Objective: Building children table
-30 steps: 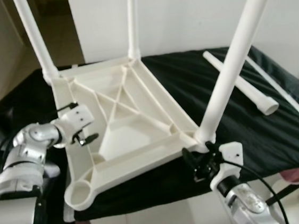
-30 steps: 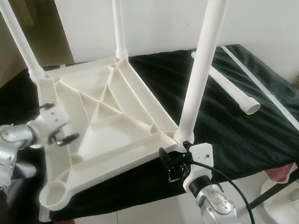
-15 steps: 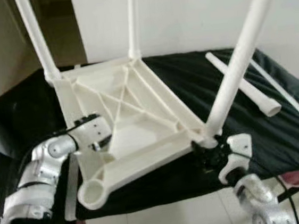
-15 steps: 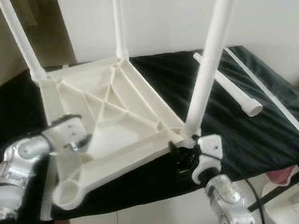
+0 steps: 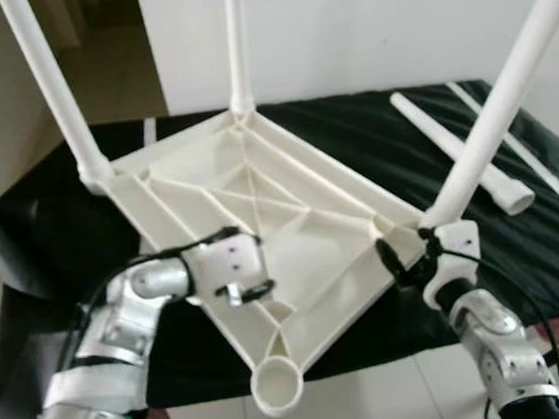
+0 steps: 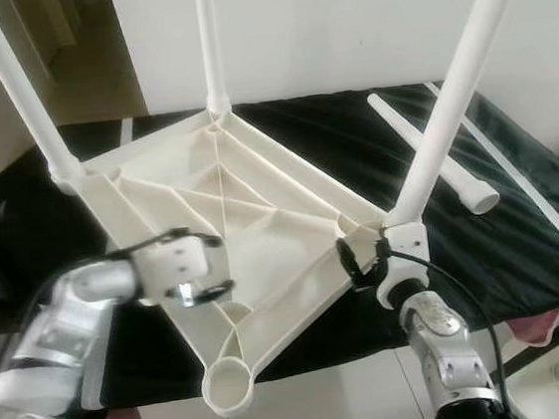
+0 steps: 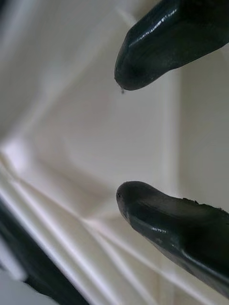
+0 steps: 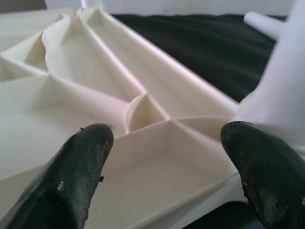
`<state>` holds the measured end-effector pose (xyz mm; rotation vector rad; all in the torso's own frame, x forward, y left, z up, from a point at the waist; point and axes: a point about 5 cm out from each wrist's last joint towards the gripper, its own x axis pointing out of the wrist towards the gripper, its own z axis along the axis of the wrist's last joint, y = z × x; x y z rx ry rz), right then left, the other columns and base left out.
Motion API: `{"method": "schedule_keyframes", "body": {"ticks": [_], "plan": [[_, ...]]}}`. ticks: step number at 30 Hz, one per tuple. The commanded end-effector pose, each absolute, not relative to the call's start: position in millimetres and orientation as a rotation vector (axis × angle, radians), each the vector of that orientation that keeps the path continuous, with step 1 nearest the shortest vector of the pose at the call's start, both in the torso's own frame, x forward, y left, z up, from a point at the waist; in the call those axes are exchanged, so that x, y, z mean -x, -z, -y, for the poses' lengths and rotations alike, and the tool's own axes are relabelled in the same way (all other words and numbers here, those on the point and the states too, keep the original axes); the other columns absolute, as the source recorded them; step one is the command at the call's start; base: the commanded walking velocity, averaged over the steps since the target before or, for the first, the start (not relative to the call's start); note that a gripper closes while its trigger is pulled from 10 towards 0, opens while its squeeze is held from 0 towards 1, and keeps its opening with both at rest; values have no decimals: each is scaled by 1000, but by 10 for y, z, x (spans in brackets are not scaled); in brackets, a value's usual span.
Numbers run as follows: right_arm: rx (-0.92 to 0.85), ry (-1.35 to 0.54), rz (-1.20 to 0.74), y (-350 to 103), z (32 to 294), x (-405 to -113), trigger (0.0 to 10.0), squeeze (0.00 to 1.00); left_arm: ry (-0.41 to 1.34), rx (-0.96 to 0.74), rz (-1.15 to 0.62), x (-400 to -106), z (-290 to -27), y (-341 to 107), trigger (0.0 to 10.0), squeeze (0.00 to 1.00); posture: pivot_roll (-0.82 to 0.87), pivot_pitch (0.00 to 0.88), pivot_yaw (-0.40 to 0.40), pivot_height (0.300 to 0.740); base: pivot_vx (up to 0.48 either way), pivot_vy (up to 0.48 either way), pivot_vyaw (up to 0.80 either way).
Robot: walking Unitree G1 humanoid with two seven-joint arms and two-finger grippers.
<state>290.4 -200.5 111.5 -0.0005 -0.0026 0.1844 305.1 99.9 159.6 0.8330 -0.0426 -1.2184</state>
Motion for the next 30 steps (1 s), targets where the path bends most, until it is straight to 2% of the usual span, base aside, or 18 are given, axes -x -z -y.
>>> {"method": "schedule_keyframes", "body": {"ticks": [1, 5, 7, 8, 10, 13, 14, 18, 22, 25, 30], "plan": [[-27, -175, 1, -1085, 2066, -2923, 10000, 0, 1232, -813, 44, -3025, -939, -1609, 10000, 0, 6, 0, 0, 740, 0, 0, 0], [-29, -190, 22, -1119, 2059, -2961, 10000, 0, 1120, -783, 132, -3186, -863, -1787, 10000, 0, 13, 0, 3, 740, 0, 0, 0], [-29, -202, 45, -1135, 2001, -2932, 10000, 0, 1029, -722, 175, -3337, -991, -1997, 10000, 0, 16, 0, 1, 740, 0, 0, 0], [-29, -202, 45, -1135, 2001, -2932, 10000, 0, 1029, -722, 175, -3337, -991, -1997, 10000, 0, 16, 0, 1, 740, 0, 0, 0], [-53, -178, 60, -1109, 1953, -2876, 10000, 0, 1011, -699, 160, -3397, -1200, -2118, 10000, 0, 21, 0, -4, 740, 0, 0, 0], [-74, -150, 71, -1082, 1917, -2828, 10000, 0, 1002, -700, 138, -3426, -1354, -2180, 10000, 0, 22, 0, -5, 740, 0, 0, 0], [-74, -150, 71, -1082, 1917, -2828, 10000, 0, 1002, -700, 138, -3426, -1354, -2180, 10000, 0, 22, 0, -5, 740, 0, 0, 0], [-129, -63, 68, -1004, 1792, -2677, 10000, 0, 1111, -634, 34, -3337, -1623, -2152, 10000, 0, 28, 0, -5, 740, 0, 0, 0], [-121, 16, 63, -951, 1794, -2628, 10000, 0, 1119, -645, -20, -3328, -1684, -2053, 10000, 0, 30, 0, -4, 740, 0, 0, 0], [-98, 68, 56, -893, 1797, -2581, 10000, 0, 1091, -623, -50, -3361, -1748, -2011, 10000, 0, 29, 0, -3, 740, 0, 0, 0], [-77, 271, 55, -844, 1907, -2469, 10000, 0, 974, -622, -70, -3437, -1896, -1924, 10000, 0, 37, 0, -10, 740, 0, 0, 0]]}}
